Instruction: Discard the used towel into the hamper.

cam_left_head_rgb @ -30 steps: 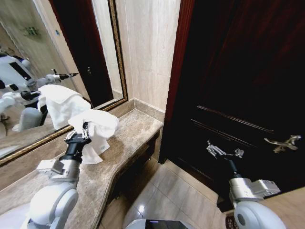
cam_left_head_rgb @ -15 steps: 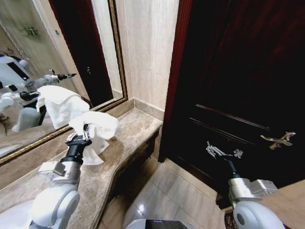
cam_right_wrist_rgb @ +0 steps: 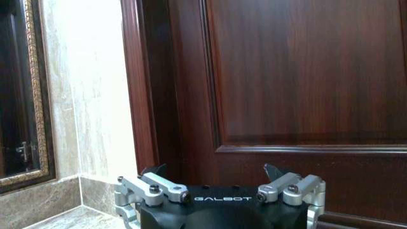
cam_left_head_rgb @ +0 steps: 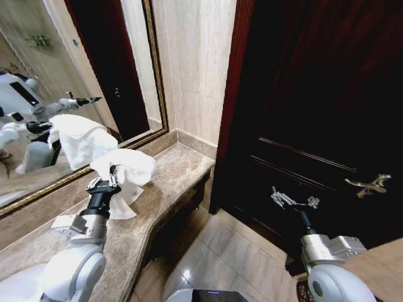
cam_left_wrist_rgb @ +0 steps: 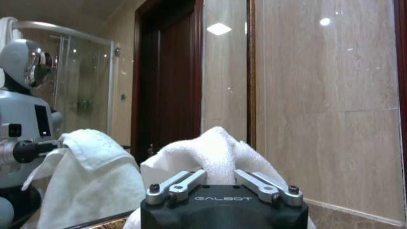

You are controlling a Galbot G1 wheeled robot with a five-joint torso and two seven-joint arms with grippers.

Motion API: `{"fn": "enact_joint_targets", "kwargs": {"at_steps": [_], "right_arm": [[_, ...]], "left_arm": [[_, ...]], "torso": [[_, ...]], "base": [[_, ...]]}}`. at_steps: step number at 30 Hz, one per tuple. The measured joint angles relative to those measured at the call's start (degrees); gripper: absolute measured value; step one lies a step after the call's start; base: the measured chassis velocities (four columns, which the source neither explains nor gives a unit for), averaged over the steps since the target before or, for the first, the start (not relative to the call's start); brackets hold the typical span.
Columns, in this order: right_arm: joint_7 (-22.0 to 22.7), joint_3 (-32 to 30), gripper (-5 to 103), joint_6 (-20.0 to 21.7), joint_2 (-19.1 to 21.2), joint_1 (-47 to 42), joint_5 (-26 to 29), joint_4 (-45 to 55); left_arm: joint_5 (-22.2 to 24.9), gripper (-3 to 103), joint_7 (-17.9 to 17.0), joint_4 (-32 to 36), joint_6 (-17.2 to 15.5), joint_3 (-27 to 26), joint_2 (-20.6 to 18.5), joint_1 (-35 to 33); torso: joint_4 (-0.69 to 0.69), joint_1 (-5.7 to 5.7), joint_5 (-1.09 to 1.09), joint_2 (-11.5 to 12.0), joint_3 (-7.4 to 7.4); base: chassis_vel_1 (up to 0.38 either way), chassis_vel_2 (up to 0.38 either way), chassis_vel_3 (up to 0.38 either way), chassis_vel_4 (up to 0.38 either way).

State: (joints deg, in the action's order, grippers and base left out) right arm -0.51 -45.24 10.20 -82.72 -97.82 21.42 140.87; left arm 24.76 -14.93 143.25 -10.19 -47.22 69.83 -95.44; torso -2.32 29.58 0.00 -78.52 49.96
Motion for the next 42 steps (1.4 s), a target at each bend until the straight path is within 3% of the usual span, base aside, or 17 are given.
{"fn": "enact_joint_targets", "kwargs": {"at_steps": [42], "right_arm": [[-0.7, 0.4, 100, -0.2, -0.9, -0.8, -1.1, 1.0]], "left_arm": [[-2.6, 1, 2.9, 0.0, 3.4, 0.9, 1.6, -1.3]], "torso": [[-0.01, -0.01, 0.01, 0.0, 0.00]], "base": [[0.107, -0.116, -0.113, 0.110]]}}
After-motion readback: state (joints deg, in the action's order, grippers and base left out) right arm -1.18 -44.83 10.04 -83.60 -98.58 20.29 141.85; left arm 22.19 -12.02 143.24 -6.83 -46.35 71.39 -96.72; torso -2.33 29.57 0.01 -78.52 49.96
